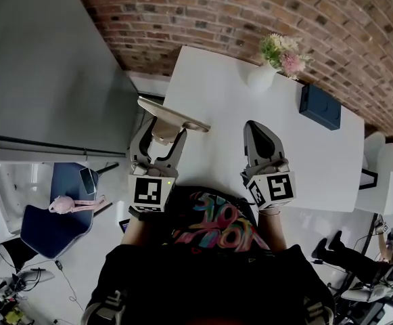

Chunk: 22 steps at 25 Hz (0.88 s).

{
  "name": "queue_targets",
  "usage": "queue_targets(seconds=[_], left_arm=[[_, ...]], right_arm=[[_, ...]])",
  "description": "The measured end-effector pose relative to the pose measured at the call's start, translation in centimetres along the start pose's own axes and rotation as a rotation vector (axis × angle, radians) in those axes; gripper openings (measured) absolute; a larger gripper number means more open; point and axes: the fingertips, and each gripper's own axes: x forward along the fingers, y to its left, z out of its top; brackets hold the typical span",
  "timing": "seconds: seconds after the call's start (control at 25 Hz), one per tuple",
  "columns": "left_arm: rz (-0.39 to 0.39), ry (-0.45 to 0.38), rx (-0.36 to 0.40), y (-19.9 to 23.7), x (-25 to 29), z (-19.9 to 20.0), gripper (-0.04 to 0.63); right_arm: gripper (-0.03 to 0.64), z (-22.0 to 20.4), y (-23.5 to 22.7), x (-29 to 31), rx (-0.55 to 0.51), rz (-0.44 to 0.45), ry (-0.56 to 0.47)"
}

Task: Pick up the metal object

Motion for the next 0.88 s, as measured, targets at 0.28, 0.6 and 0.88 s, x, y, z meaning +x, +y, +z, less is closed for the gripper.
queue_targets(seconds=[0.28,0.6,0.88], left_arm=[[-0.010,-0.021,-0.048,0.5,-0.8,0.3,0.293],[-0.030,-0.001,-0.037,0.5,-0.3,-0.3,0.293],[-0.044,0.014,-0.036,0.6,0.0,-0.6,0.293]], right_arm=[[0.018,-0.5,-0.3,-0.1,-0.007,-0.021,0.013],[0.018,-1.1,0.0,0.1,-0.007,-0.014,0.040],[0.018,-1.2,0.7,0.8,-0.007,0.015,0.037]])
